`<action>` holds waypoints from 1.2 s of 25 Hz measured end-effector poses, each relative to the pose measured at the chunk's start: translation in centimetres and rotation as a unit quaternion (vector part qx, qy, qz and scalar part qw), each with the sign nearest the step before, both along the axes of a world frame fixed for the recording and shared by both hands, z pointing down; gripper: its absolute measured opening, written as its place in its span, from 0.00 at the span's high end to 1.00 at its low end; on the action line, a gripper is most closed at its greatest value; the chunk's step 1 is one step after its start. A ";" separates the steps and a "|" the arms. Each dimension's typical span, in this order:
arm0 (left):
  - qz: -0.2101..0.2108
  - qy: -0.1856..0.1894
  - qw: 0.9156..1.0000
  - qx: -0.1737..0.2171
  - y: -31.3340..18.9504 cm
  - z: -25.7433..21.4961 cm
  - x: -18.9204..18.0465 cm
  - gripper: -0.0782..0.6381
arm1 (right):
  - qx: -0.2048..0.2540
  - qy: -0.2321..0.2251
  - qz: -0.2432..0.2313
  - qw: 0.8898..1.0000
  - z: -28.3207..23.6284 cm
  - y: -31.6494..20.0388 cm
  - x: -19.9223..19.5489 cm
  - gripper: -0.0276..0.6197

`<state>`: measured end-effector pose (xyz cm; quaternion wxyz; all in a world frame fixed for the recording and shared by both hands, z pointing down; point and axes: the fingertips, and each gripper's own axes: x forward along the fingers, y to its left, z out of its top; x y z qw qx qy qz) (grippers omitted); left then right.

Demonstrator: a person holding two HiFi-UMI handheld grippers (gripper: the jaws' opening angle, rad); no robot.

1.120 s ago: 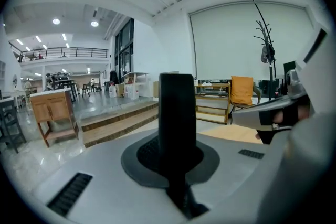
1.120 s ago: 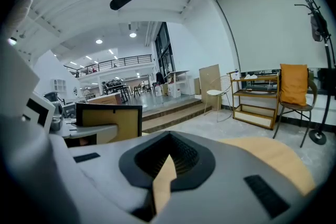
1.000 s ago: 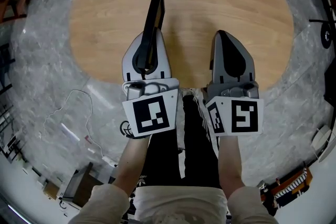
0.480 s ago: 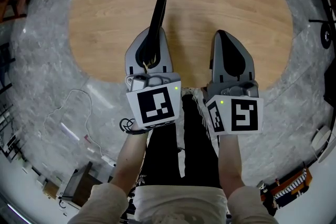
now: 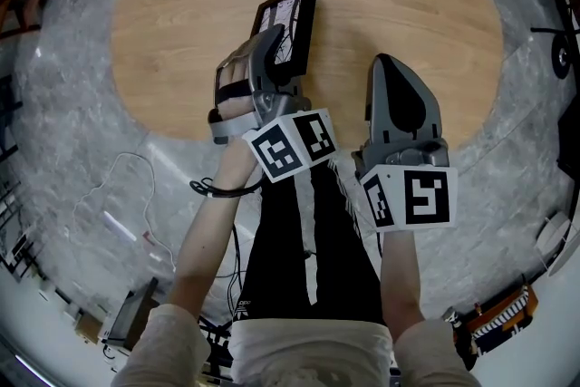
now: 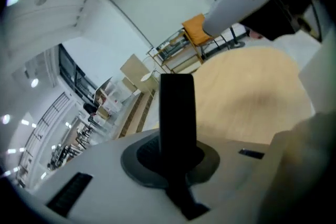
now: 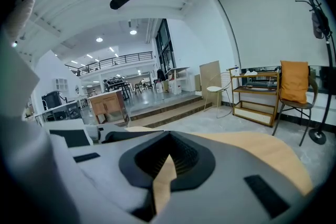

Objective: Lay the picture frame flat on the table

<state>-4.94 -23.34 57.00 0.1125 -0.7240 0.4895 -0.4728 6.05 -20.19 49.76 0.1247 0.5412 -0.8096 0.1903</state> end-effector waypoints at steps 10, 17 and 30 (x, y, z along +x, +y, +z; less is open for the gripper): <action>0.097 -0.144 0.984 -0.031 -2.0 6.0 2.9 0.86 | -0.015 0.009 0.008 1.000 1.9 0.4 2.0 0.95; 0.138 -0.201 0.968 -0.065 -1.0 9.9 3.7 0.86 | -0.025 0.009 0.004 1.000 2.6 0.9 2.1 0.95; 0.172 -0.247 0.952 -0.064 -0.7 11.0 4.1 0.86 | -0.042 0.012 -0.008 0.999 3.7 1.7 2.0 0.95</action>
